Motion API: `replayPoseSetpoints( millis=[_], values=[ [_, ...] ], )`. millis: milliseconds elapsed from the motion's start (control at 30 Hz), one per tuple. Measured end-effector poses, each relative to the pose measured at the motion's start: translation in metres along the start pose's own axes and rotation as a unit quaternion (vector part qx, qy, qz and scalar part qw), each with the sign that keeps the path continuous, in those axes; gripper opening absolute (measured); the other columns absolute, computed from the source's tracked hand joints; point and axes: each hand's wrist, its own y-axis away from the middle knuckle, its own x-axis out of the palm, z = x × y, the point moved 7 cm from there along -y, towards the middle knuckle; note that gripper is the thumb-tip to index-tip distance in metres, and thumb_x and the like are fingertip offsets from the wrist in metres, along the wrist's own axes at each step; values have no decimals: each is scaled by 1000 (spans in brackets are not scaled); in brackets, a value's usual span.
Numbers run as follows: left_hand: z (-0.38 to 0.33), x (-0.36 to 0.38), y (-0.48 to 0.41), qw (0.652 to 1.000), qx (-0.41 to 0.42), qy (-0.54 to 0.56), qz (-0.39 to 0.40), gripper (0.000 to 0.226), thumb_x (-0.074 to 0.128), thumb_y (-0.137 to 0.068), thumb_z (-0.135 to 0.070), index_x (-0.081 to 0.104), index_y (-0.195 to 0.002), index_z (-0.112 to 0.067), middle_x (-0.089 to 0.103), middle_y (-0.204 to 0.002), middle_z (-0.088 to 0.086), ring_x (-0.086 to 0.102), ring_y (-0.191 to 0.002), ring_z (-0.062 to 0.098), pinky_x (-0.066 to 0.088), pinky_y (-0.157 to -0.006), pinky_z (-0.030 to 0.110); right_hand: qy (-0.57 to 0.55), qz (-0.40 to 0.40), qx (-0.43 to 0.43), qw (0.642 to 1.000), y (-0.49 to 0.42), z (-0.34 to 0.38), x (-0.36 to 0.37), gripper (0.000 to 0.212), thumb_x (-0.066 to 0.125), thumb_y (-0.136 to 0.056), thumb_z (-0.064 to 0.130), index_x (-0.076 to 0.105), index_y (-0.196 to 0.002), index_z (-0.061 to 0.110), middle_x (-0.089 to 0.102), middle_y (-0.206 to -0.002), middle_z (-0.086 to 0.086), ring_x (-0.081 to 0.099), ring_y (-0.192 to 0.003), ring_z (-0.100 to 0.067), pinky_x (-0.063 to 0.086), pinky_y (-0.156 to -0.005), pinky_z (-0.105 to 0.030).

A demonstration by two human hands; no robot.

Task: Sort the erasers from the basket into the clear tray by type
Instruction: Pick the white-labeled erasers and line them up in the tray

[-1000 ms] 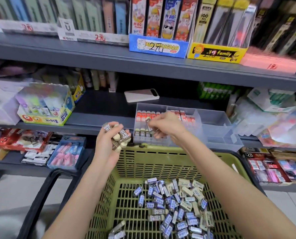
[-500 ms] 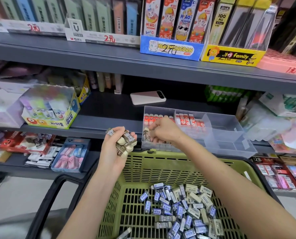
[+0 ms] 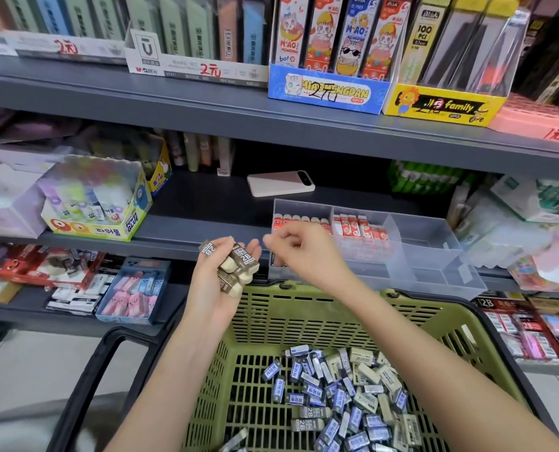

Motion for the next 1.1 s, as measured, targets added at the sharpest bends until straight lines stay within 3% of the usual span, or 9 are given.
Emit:
replayPoseSetpoints(
  millis=[100, 167, 367, 567, 700, 800, 867, 1000, 1100],
  values=[
    [2, 1, 0, 1000, -2, -11, 14, 6, 55, -91, -8, 53, -97, -7, 67, -89, 14, 69, -97, 31, 58, -80, 42, -31, 60, -6, 998, 19, 12, 21, 20, 69, -77, 43, 63, -67, 28, 60, -55, 8, 54, -54, -3, 47, -60, -27],
    [2, 1, 0, 1000, 6, -16, 24, 7, 58, -87, -8, 55, -93, -8, 71, -86, 13, 68, -99, 32, 58, -76, 42, -33, 51, -4, 998, 21, 13, 26, 15, 71, -77, 37, 63, -72, 25, 58, -59, 9, 52, -57, -5, 46, -63, -29],
    [2, 11, 6, 988, 26, -128, 83, 2, 64, -75, -14, 64, -77, -16, 71, -85, 8, 71, -82, 23, 58, -64, 34, 2, 33, -26, 999, 17, 14, 20, 11, 64, -82, 27, 68, -92, 27, 53, -61, 19, 48, -56, 7, 36, -56, -17],
    [9, 12, 6, 996, -16, -47, 80, 6, 63, -76, -14, 60, -80, -10, 70, -90, 15, 69, -93, 32, 59, -76, 40, -52, 38, 3, 998, 8, 12, 0, 15, 66, -71, 12, 58, -74, 24, 59, -61, 7, 57, -54, -9, 53, -61, -38],
    [4, 1, 2, 998, -1, -56, 34, 18, 68, -72, -23, 60, -81, -9, 62, -70, 5, 64, -60, 15, 54, -54, 27, -111, -5, 47, 993, -3, -10, -35, 27, 71, -75, 9, 55, -93, 23, 58, -60, -2, 55, -43, -16, 51, -50, -32],
    [0, -5, -1, 993, 22, -120, 8, 19, 70, -71, -34, 70, -72, -16, 59, -63, 0, 57, -52, 11, 48, -47, 23, 3, 9, 53, 999, -13, -22, -38, 26, 77, -74, 19, 60, -93, 16, 61, -55, -1, 53, -40, -15, 48, -50, -30],
    [0, -6, -1, 990, 26, -137, 5, 20, 70, -70, -40, 73, -69, -20, 59, -62, -2, 58, -52, 11, 48, -47, 23, 65, 25, 52, 996, -17, -26, -28, 27, 77, -74, 23, 61, -93, 12, 60, -59, -1, 55, -47, -17, 48, -55, -28],
    [-1, -7, -1, 991, 18, -135, -2, 31, 65, -72, -49, 72, -71, -19, 57, -62, -1, 57, -52, 12, 48, -47, 24, 113, 41, 37, 992, -23, -32, -9, 24, 74, -77, 28, 60, -91, 15, 59, -80, -4, 58, -86, -19, 50, -81, -33],
    [1, -5, 0, 993, -3, -118, -7, 41, 58, -73, -54, 68, -74, -14, 56, -62, 1, 56, -51, 13, 47, -44, 24, 128, 41, 29, 990, -25, -35, -1, 22, 69, -82, 26, 61, -97, 11, 58, -82, -1, 56, -85, -18, 44, -76, -28]
  ],
)
